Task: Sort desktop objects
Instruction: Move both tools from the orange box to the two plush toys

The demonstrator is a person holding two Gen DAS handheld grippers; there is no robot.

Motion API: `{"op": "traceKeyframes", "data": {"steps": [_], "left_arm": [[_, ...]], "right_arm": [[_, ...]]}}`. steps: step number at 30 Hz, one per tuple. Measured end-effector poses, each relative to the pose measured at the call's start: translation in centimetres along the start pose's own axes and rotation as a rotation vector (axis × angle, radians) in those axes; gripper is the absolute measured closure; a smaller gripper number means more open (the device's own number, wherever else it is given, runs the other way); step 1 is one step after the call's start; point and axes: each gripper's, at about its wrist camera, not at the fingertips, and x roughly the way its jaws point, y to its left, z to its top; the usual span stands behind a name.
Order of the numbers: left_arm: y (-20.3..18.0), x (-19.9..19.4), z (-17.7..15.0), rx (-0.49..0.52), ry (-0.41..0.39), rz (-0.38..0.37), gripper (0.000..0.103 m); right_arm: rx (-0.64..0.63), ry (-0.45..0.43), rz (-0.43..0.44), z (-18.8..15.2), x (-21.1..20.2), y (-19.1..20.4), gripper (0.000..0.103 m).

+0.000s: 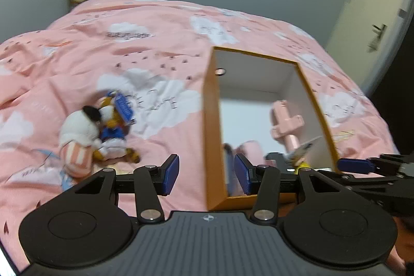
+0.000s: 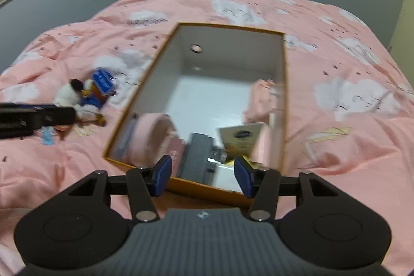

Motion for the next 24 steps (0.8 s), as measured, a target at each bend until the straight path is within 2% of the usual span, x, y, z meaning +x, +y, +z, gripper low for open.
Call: {"op": "traceKeyframes", "data": {"steps": [2,6,11,16,20,24], "left_arm": [[0.3,0.2,-0.6,0.003,0.009,0.036,0.048],[0.7,0.9,-1.5,0.018,0.045,0.075,0.048],[1.6,1.1,-2.2,-0.012,0.064,0.064,0.044],[3.3,1.0,-2.0,-0.073,0.044,0.104,0.041],[5.1,1.1,-1.7,-0.128,0.056,0.114,0.041],[6.7,1.0,-1.4,-0.142,0.069,0.147,0.041]], "right_arm": [[-0.016,-0.013,0.02,0.2,0.1,1.2,0.037],[-0.043,-0.016,0.013,0.4,0.7,3.5,0.033],[-0.1,-0.005,0.015,0.4,1.7,5.8,0.031],[-0.163,-0.044,0.01,0.9,1.9,7.5,0.028],[-0.219,-0.076,0.032,2.1,2.3,9.0,0.028],[-0.26,-0.081,0.071,3.6,3.2,10.6,0.028]]}}
